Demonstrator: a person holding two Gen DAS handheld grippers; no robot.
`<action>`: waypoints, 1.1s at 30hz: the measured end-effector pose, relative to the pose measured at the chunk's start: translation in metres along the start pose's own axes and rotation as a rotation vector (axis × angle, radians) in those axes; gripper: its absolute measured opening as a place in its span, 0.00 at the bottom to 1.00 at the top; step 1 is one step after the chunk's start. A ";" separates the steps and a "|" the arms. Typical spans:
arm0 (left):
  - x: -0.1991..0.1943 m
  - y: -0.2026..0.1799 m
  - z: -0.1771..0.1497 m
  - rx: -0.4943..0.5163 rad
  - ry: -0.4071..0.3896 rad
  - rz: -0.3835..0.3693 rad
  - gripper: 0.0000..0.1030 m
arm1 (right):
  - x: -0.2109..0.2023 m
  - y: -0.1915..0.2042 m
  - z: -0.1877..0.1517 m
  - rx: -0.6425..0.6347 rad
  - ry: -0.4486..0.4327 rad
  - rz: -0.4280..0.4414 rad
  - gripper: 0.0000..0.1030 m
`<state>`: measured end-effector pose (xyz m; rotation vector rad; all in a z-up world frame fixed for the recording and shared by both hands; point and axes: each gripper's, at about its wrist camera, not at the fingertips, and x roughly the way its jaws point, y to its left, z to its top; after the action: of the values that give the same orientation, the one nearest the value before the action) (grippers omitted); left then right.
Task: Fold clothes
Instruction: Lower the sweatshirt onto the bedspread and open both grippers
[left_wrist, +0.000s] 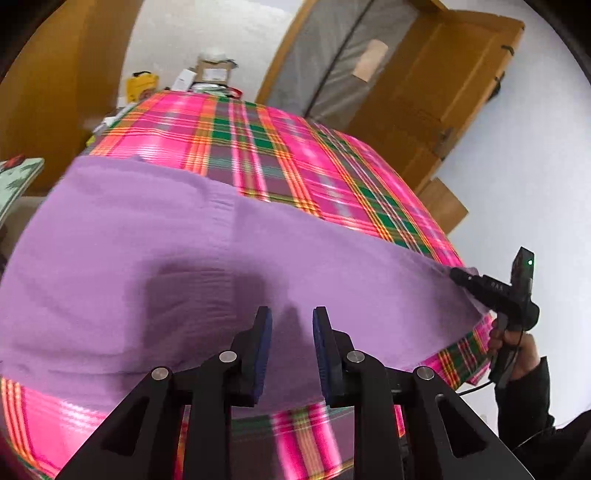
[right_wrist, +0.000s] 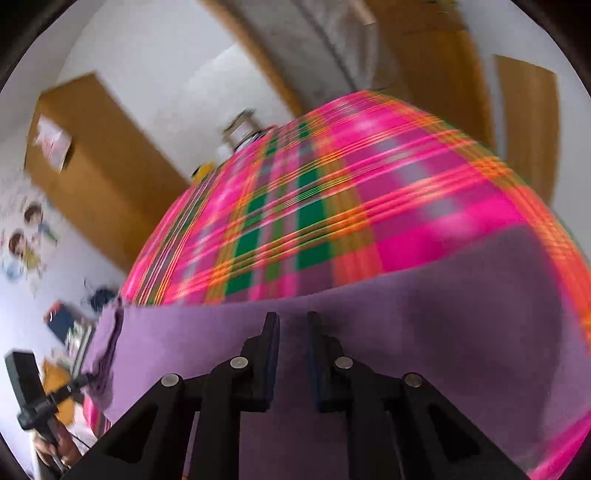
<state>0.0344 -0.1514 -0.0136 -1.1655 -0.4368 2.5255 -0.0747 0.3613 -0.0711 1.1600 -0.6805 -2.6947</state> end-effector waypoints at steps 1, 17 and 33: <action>0.004 -0.004 0.001 0.007 0.009 -0.006 0.23 | -0.007 -0.010 0.002 0.016 -0.025 -0.041 0.14; 0.082 -0.101 0.008 0.223 0.143 -0.092 0.26 | 0.003 -0.008 0.019 -0.135 -0.051 -0.150 0.11; 0.089 -0.114 -0.006 0.253 0.150 -0.114 0.29 | -0.016 -0.052 0.021 0.023 -0.069 -0.133 0.01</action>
<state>0.0032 -0.0115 -0.0309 -1.1849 -0.1360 2.2967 -0.0752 0.4198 -0.0713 1.1617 -0.6674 -2.8569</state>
